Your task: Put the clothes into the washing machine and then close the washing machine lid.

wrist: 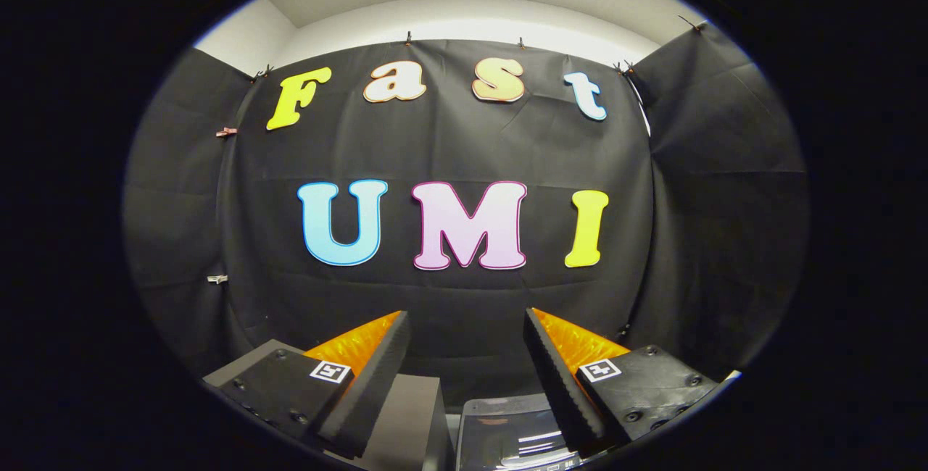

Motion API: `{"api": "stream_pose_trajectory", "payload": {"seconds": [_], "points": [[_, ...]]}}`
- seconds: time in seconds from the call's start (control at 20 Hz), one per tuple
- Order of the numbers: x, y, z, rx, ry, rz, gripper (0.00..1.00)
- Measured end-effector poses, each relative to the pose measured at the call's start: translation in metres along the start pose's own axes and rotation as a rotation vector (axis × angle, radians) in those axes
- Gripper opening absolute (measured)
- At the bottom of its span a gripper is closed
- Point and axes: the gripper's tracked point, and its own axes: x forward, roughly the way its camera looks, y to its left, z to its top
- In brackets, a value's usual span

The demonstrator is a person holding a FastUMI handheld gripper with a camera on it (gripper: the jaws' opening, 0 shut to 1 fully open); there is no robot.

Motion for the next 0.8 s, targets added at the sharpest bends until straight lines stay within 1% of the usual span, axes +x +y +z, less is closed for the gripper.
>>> {"api": "stream_pose_trajectory", "payload": {"seconds": [0.15, 0.25, 0.5, 0.8], "points": [[0.0003, -0.0017, -0.0004, -0.015, 0.001, 0.0, 0.99], [-0.0008, 0.0015, -0.0021, -0.003, 0.013, 0.014, 0.99], [-0.0018, 0.0041, -0.0036, 0.007, 0.021, 0.002, 0.99], [-0.0033, 0.006, -0.0039, -0.008, 0.023, 0.027, 0.99]]}}
